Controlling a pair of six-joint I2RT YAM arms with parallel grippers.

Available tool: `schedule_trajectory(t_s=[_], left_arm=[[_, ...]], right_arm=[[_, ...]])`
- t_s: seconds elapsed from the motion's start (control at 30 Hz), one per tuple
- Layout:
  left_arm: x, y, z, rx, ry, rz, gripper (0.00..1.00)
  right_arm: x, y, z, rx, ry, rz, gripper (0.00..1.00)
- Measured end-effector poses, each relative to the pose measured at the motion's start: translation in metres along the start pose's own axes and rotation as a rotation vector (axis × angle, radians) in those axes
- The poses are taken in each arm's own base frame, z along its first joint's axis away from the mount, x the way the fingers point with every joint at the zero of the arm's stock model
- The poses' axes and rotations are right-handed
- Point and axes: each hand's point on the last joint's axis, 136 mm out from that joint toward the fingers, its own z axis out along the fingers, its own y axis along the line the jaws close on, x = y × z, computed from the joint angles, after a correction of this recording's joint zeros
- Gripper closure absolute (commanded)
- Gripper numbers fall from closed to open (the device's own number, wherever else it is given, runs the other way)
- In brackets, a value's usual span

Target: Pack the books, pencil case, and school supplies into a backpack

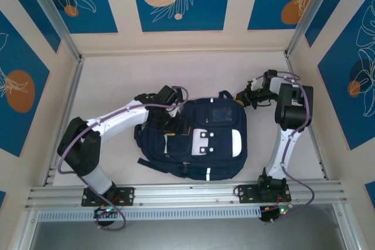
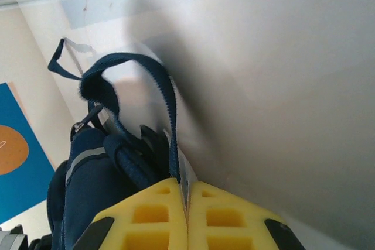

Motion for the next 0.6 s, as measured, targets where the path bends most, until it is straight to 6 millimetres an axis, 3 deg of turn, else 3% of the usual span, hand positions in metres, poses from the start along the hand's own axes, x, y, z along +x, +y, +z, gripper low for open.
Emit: schedule_trajectory(t_s=[0.13,0.27,0.33,0.47,0.6], left_arm=[[-0.009,0.028,-0.010,-0.014,-0.051,-0.067,0.36],[-0.021,0.087,-0.029,-0.095,-0.131,-0.213,0.36],[-0.024,0.107,-0.037,-0.121,-0.160,-0.264,0.36],[-0.031,0.125,-0.047,-0.154,-0.201,-0.307,0.35],[-0.033,0.127,-0.050,-0.151,-0.209,-0.313,0.32]], right_arm=[[-0.004,0.007,-0.026,0.005,-0.087,0.002,1.00],[-0.014,0.011,-0.064,-0.009,-0.214,0.018,1.00],[-0.016,0.013,-0.079,-0.020,-0.259,0.028,1.00],[-0.008,0.022,-0.086,-0.035,-0.288,0.038,1.00],[0.002,0.032,-0.087,-0.016,-0.310,0.039,1.00]])
